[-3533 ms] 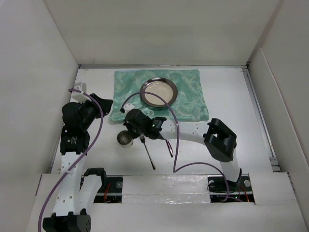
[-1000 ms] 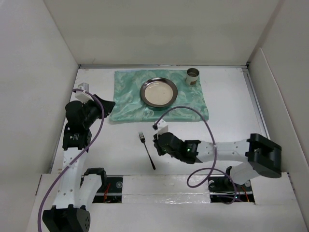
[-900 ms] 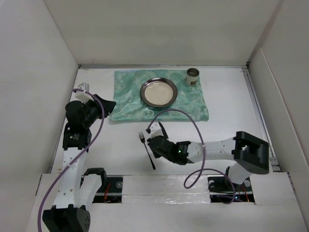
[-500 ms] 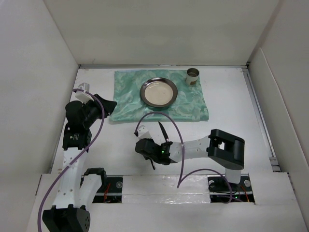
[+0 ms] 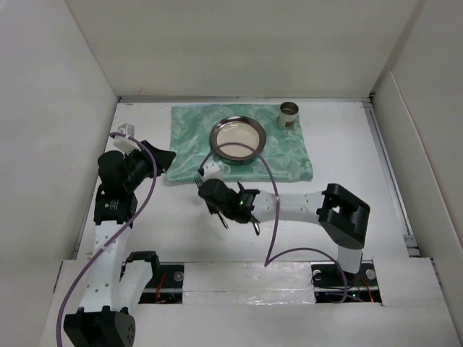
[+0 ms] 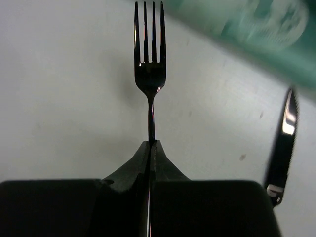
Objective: Set the dinner table for one person
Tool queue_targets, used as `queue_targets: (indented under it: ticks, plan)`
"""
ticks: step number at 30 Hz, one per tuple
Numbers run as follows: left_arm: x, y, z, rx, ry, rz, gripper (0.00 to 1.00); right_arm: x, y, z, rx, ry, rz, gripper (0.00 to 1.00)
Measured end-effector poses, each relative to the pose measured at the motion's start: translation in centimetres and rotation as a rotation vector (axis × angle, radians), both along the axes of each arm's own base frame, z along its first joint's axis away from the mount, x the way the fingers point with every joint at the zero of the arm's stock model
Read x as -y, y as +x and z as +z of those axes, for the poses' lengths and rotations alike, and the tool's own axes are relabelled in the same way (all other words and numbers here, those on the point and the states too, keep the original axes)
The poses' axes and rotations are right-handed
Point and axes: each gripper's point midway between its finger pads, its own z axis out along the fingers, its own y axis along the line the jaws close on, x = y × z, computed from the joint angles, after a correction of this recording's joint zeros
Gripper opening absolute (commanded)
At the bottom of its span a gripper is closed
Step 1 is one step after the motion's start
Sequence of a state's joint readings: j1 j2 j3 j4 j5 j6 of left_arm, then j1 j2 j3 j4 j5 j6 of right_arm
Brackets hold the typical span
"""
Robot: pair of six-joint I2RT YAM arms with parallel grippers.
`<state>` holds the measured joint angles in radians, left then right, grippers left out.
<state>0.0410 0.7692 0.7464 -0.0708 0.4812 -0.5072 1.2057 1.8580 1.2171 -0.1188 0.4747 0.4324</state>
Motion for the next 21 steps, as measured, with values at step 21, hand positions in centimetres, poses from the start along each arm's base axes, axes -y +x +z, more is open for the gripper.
queue_targets:
  ticks: [21]
  plan:
    - [0.2, -0.1, 0.6, 0.023, -0.011, -0.009, 0.26, -6.7, 24.4, -0.9, -0.086, 0.282, -0.346, 0.00]
